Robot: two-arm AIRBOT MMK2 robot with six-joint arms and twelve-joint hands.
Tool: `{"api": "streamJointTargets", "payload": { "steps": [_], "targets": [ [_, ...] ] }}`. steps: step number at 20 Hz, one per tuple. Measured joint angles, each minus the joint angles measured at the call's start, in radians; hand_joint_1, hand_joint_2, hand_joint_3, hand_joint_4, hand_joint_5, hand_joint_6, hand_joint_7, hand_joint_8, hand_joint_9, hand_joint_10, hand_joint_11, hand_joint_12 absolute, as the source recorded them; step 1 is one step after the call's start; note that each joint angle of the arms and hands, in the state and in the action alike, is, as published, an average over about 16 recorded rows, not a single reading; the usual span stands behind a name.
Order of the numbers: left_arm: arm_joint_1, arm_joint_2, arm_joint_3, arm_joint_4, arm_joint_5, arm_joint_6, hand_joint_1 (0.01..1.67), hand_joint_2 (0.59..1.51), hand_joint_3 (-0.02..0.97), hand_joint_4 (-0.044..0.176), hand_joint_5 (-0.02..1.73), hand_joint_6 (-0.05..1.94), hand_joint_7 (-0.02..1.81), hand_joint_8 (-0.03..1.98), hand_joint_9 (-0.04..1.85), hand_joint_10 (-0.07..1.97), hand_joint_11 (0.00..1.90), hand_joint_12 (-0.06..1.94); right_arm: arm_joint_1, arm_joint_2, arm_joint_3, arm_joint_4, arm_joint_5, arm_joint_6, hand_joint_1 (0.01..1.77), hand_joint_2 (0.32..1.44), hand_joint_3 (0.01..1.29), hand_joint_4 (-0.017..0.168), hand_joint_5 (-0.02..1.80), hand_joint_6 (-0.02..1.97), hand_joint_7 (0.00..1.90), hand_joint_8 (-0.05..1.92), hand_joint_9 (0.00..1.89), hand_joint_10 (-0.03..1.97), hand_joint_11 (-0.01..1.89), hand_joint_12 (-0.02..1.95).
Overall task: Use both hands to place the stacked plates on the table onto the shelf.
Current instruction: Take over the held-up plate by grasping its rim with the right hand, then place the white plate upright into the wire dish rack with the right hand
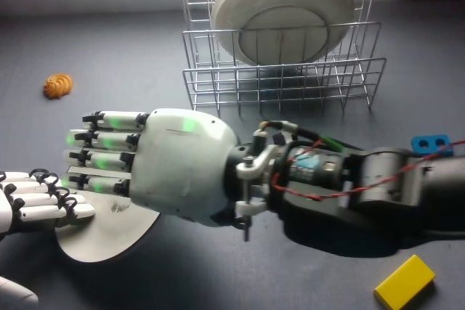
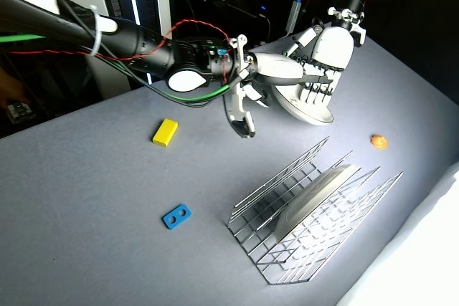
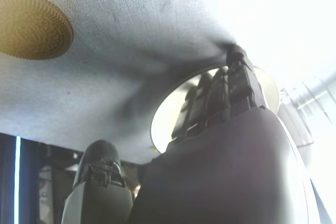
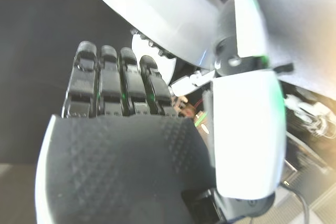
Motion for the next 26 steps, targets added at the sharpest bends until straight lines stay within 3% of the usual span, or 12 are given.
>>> {"api": "streamJointTargets", "payload": {
  "steps": [4,11,19,26],
  "targets": [
    [0.0,0.0,0.0,-0.002,0.0,0.0,0.02,1.152,0.021,-0.009,-0.01,-0.04,-0.01,-0.01,-0.03,-0.06,0.02,0.02,-0.002,-0.058,0.06,0.018,0.01,-0.018,1.15,1.04,0.01,0.004,0.36,0.03,0.34,0.03,0.31,0.03,0.08,0.67],
    [-0.004,0.003,0.002,-0.018,0.0,-0.001,0.02,1.151,0.02,-0.005,-0.01,-0.04,-0.01,-0.01,-0.03,-0.06,0.02,0.02,-0.005,-0.108,0.119,0.038,0.032,-0.033,1.21,1.02,0.01,0.004,0.7,0.18,0.74,0.23,0.81,0.05,0.37,1.11],
    [-0.049,0.029,0.015,-0.088,0.014,-0.003,0.02,1.152,0.02,0.0,0.01,-0.01,0.01,-0.01,-0.01,-0.06,0.02,0.01,-0.003,-0.088,0.091,0.038,0.051,-0.036,1.21,0.98,0.01,0.006,0.87,0.44,1.0,0.56,1.21,0.07,0.7,1.21],
    [-0.15,0.067,0.039,-0.159,0.027,-0.003,0.02,1.15,0.02,0.003,0.02,0.01,0.01,-0.01,0.01,-0.06,0.02,0.01,0.013,0.002,-0.004,0.041,0.034,-0.039,1.21,0.98,0.01,0.012,0.9,0.63,1.06,0.69,1.26,0.08,0.72,1.23]
  ]
}}
